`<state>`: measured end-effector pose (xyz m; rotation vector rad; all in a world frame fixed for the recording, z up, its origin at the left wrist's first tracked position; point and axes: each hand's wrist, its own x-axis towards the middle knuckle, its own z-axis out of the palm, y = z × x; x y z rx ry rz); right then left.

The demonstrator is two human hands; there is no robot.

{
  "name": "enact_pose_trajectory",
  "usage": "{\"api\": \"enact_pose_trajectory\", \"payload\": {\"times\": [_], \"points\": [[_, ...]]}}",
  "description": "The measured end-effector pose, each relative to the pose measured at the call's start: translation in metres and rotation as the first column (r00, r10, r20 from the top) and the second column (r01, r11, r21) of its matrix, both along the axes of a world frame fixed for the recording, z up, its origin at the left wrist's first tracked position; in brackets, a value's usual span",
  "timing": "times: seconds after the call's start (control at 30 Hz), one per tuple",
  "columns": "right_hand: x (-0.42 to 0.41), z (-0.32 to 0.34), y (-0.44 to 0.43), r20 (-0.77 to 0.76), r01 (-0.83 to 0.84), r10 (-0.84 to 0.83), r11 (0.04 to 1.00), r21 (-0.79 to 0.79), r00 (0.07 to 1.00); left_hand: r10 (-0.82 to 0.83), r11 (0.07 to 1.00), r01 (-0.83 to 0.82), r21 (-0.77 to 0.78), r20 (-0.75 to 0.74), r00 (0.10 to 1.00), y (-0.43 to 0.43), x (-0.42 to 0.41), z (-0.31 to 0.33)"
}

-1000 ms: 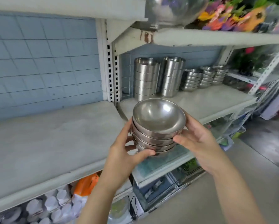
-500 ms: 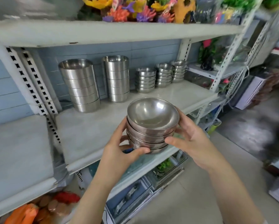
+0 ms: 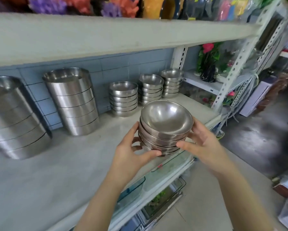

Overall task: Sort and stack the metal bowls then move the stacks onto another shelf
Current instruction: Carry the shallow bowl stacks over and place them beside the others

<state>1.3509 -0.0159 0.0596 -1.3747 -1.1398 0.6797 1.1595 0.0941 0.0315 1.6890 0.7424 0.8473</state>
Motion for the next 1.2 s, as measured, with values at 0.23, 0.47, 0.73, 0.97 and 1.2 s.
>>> {"api": "enact_pose_trajectory", "payload": {"times": [0.23,0.47,0.73,0.97,1.2], "points": [[0.104,-0.018,0.044,-0.092,-0.041,0.038,0.999,-0.031,0.995,0.063,0.998,-0.063,0.008,-0.027,0.998,0.031,0.1,-0.013],[0.243,-0.035,0.112,-0.078,-0.236,0.227,0.963,-0.133,0.971,0.246,0.967,-0.247,-0.055,-0.032,0.969,0.05,0.222,-0.035],[0.348,-0.051,0.156,-0.074,-0.407,0.4,0.891,-0.2,0.913,0.41,0.905,-0.413,-0.096,-0.054,0.91,0.061,0.319,-0.053],[0.375,-0.05,0.166,-0.061,-0.489,0.487,0.851,-0.191,0.871,0.444,0.886,-0.449,-0.113,-0.068,0.894,0.074,0.354,-0.065],[0.378,-0.048,0.177,-0.037,-0.474,0.474,0.867,-0.152,0.88,0.437,0.889,-0.444,-0.114,-0.077,0.896,0.082,0.36,-0.065]]}}
